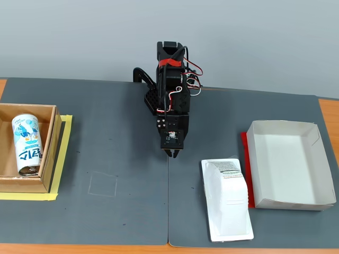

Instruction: Pick the sandwich and put it in the gray box

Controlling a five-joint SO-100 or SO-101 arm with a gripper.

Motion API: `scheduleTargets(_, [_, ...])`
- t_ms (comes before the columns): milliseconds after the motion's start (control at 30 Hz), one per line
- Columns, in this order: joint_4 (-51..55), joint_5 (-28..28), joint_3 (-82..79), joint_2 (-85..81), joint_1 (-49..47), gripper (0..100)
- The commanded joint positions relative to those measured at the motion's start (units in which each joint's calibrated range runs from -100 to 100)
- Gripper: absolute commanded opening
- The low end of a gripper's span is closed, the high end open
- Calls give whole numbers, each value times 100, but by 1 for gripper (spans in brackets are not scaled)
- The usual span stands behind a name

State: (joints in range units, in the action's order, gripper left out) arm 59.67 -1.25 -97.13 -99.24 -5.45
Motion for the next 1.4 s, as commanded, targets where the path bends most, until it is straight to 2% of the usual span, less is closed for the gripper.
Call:
scheduleTargets(0, [-73, -19, 29, -9, 19, 2])
scheduleTargets(800, [-64, 23, 138, 161, -33, 2])
scheduleTargets(1200, [-90, -24, 1567, 1729, -48, 2])
scheduleTargets(1367, [-90, -34, 2218, 2153, -369, 2])
